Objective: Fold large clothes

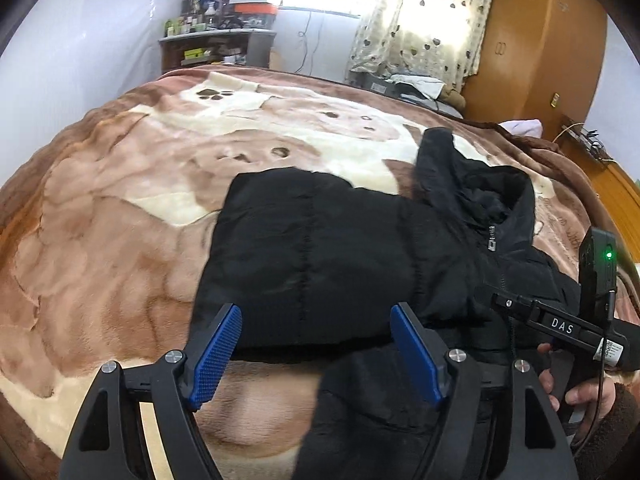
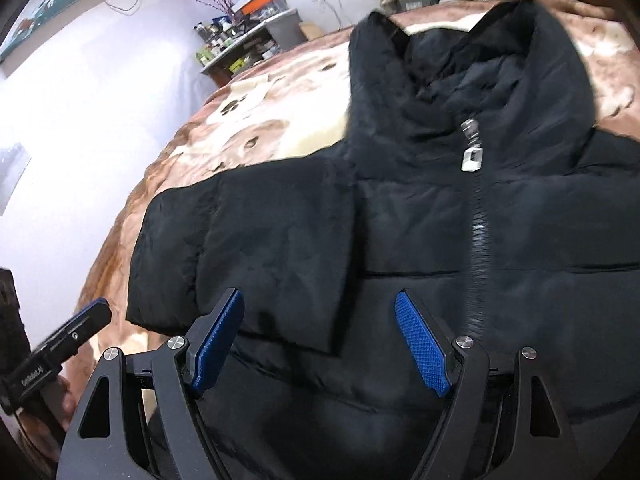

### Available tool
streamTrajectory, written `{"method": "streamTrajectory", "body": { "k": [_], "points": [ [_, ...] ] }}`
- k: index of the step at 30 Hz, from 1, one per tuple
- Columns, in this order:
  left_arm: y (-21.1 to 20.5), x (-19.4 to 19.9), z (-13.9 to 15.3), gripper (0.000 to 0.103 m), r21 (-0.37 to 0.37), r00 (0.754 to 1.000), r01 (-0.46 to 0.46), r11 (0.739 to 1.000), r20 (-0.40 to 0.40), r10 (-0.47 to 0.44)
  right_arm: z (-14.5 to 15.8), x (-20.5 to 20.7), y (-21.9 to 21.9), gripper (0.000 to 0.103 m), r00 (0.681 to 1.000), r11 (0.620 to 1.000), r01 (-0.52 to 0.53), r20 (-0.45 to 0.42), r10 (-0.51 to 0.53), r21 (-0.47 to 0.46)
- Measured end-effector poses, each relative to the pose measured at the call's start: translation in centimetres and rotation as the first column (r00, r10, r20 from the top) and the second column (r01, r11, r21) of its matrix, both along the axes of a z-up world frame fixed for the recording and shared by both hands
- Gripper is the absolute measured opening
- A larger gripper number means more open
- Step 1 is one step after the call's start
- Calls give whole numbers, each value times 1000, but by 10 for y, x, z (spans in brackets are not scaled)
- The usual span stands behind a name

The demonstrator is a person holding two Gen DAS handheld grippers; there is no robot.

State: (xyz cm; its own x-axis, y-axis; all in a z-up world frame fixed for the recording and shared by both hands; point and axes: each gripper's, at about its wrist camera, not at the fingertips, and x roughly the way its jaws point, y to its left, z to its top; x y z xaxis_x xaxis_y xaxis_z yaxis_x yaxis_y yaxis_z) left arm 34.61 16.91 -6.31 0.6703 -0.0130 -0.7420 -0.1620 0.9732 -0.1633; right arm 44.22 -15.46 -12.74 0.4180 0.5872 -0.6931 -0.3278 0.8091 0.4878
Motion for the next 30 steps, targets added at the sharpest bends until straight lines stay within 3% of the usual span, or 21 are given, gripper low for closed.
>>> {"method": "streamTrajectory", "body": {
  "k": [3,4,7,11,21,30],
  "points": [
    [7,1,-7,76,-12,1000,-18,1000,-24,17,-1,3,11,70,1000,1000,-16,13,16,-12],
    [8,2,-8,76,-12,999,-21,1000,-28,21,-2,4,14,56,1000,1000,-15,9,16,-12],
    [7,2,-11,76,7,999,-18,1000,-27,18,-4,7,19,41,1000,1000,-5,-5,5,-29],
    [8,2,-10,76,0,999,-24,1000,-32,24,-3,7,14,6,1000,1000,0,-17,1,21],
    [-3,0,7,76,20,1000,-20,1000,-18,20,40,-18,-20,3,996,997,33,76,-38,65],
    [-37,6,28,76,31,999,27,999,17,-27,70,-44,-113,3,970,977,209,114,-212,40]
  ]
}}
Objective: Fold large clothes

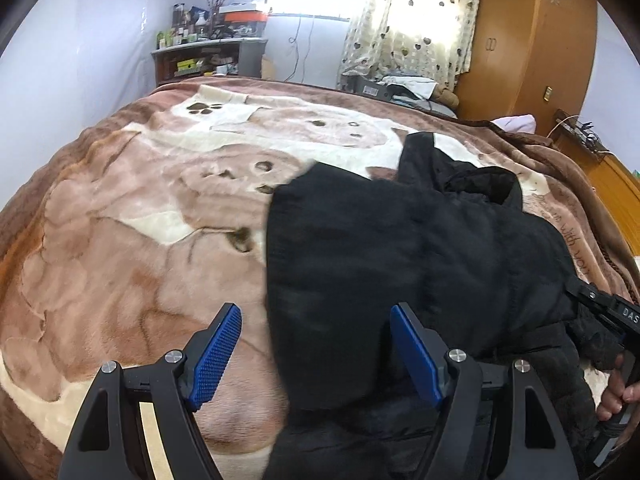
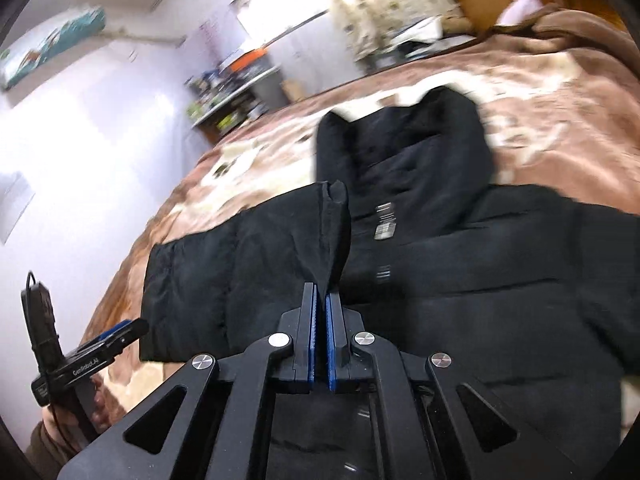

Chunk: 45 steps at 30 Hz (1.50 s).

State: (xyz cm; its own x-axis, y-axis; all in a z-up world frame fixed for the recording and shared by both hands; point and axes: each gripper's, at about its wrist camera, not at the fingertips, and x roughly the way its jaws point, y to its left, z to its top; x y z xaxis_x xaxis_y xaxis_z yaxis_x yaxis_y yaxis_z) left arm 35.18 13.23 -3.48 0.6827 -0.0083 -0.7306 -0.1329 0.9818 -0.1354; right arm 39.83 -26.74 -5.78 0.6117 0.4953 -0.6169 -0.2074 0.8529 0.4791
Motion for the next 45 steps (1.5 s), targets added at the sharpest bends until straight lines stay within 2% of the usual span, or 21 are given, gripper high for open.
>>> {"method": "streamTrajectory", "body": {
  "k": [6,8,10,12,15,17,20,22,26,30,33,37,39,41,44,45],
  "points": [
    [-31,18,-13,76,-14,998,41,999,-44,-42,-9,-16,-51,3,994,993,93,-42,-97,-75],
    [-44,27,-23,76,26,996,48,998,-72,-46,-17,-18,-62,3,990,988,115,-64,-122,-103],
    [-49,34,-32,76,30,995,42,999,-93,-39,-21,-20,-69,3,989,984,124,-70,-134,-129],
    [-48,42,-44,76,4,990,2,1000,-140,-2,-27,-19,-72,3,987,982,123,-84,-135,-141],
    [-45,52,-62,76,26,979,-37,999,-201,42,-38,-19,-77,3,984,979,125,-109,-143,-158],
    [-44,56,-70,76,65,974,-44,997,-217,57,-44,-18,-79,3,980,975,135,-123,-158,-176],
    [-40,57,-77,77,48,972,-45,998,-229,55,-51,-17,-78,4,977,963,141,-127,-173,-229],
    [-40,60,-82,84,64,969,-47,997,-239,61,-56,-16,-74,4,976,952,136,-131,-176,-273],
    [-37,62,-87,85,43,964,-57,997,-256,67,-65,-14,-68,4,973,938,131,-139,-183,-320],
    [-35,56,-79,85,1,968,-60,998,-245,59,-62,-15,-72,6,966,942,154,-156,-208,-298],
    [-39,43,-65,85,-6,977,-24,1000,-211,22,-49,-25,-79,12,965,945,189,-127,-229,-266],
    [-49,26,-44,85,-3,983,4,1000,-182,-4,-28,-41,-92,24,963,939,226,-85,-256,-260],
    [-60,15,-24,85,4,988,31,1000,-153,-30,-16,-51,-102,34,962,940,239,-71,-263,-242],
    [-73,7,-5,85,19,988,70,997,-136,-67,-1,-64,-116,57,960,938,257,-49,-275,-233],
    [-90,-1,17,85,11,989,102,995,-113,-100,20,-84,-143,58,950,923,300,-10,-312,-243],
    [-101,-7,29,85,39,989,116,992,-98,-112,27,-94,-158,58,943,916,322,-2,-332,-240]
  ]
}}
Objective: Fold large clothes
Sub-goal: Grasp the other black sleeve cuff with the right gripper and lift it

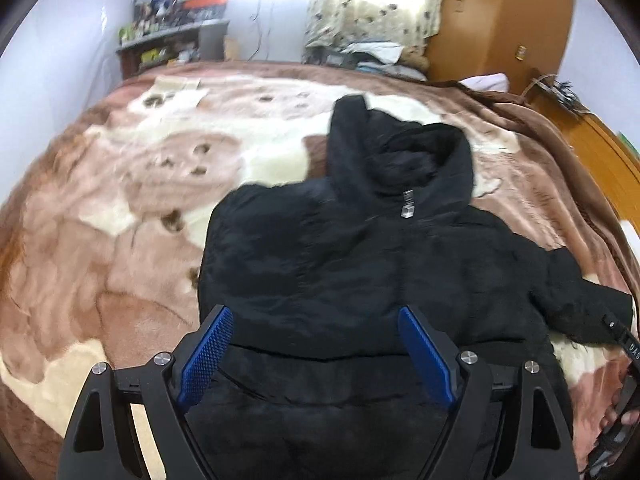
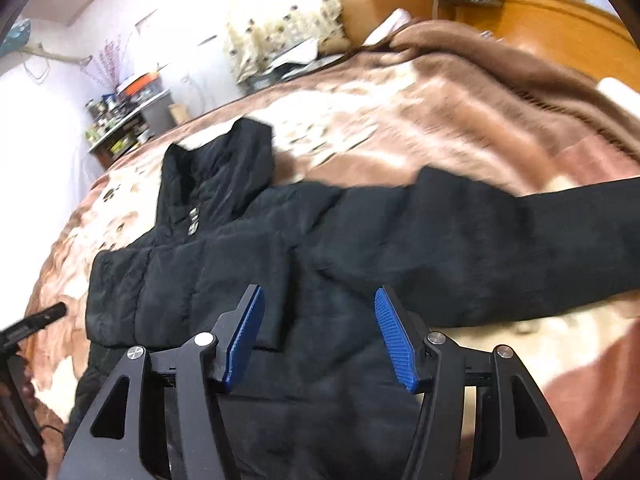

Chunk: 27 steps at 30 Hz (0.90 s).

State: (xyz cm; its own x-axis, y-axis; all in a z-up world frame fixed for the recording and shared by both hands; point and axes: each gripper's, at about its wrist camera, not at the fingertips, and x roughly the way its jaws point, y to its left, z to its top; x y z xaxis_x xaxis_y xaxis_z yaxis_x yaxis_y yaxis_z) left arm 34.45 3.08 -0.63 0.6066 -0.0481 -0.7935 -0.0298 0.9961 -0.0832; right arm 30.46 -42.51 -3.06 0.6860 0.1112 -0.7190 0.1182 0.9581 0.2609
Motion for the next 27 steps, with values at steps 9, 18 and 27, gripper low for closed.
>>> {"method": "streamTrajectory", "body": {
  "k": [9,18,27],
  "points": [
    [-68,-27,40,87,-13,994,63,998,91,-62,19,-58,-107,59,980,977,200,5,-200,-72],
    [-124,-22,9,87,-68,991,134,989,35,-132,-12,-82,-183,62,917,915,393,-32,-397,-89],
    [-150,-7,-44,87,-33,981,185,982,-59,-187,-42,-55,-212,69,874,872,465,-77,-480,-151]
  ]
}}
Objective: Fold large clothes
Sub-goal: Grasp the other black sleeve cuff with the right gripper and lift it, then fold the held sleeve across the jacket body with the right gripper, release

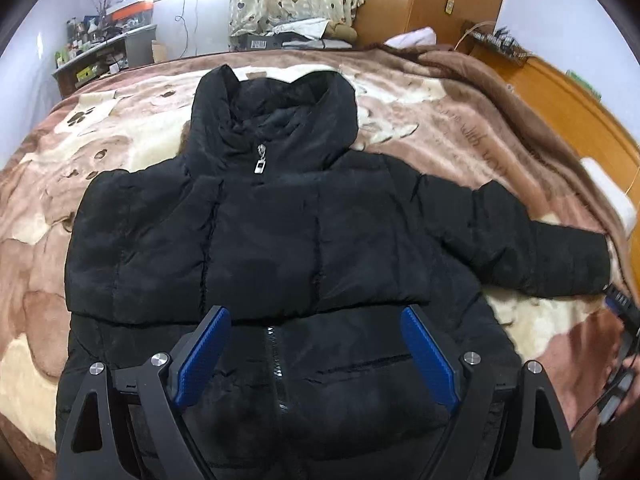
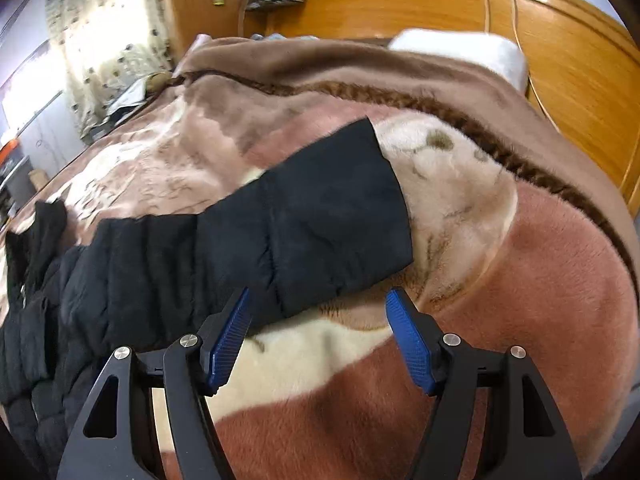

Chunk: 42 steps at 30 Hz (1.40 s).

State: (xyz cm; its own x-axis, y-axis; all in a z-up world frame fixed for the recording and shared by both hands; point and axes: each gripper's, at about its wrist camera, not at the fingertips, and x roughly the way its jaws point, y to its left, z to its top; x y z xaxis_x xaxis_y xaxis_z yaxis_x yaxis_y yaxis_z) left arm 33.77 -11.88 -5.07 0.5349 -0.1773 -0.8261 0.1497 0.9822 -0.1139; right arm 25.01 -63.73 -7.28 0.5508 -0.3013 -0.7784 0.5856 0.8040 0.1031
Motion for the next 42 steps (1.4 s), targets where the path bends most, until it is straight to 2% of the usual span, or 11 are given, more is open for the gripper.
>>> {"method": "streamTrajectory", "body": {
  "k": [4,6,10,12,14,18,24,33,35,38,42],
  "points": [
    [1,8,-15,87,-21,999,22,1000,-41,-23,-5,10,-4,69,999,999,15,-29,-16,-50],
    [1,9,-22,87,1,999,23,1000,-36,-23,-9,13,-10,69,999,999,37,-30,-38,-26],
    [7,14,-35,87,-30,997,8,1000,-79,-11,-16,16,-22,68,998,997,69,-10,-69,45],
    [9,14,-38,87,-13,998,2,1000,-70,-3,-15,15,-22,50,997,996,78,-4,-78,34],
    [10,15,-40,87,-18,997,5,1000,-74,-7,-14,16,-21,25,997,997,71,9,-71,40],
    [14,17,-39,87,0,998,-3,1000,-58,3,-9,18,-21,6,997,997,54,43,-56,57],
    [20,15,-36,87,-12,998,-8,1000,-57,7,28,17,9,3,987,998,-61,151,61,-8],
    [35,7,-22,87,-65,999,-1,998,-47,-2,77,26,80,3,931,961,-277,241,274,-23],
    [38,6,-19,87,-57,999,2,998,-40,-4,83,28,98,3,913,945,-327,249,324,-31],
    [49,5,-13,87,-116,999,-5,993,-49,-1,90,31,133,3,875,908,-415,247,415,-56],
    [60,1,-4,87,-147,999,-13,989,-32,8,96,35,183,3,808,844,-534,257,529,-58]
  ]
}}
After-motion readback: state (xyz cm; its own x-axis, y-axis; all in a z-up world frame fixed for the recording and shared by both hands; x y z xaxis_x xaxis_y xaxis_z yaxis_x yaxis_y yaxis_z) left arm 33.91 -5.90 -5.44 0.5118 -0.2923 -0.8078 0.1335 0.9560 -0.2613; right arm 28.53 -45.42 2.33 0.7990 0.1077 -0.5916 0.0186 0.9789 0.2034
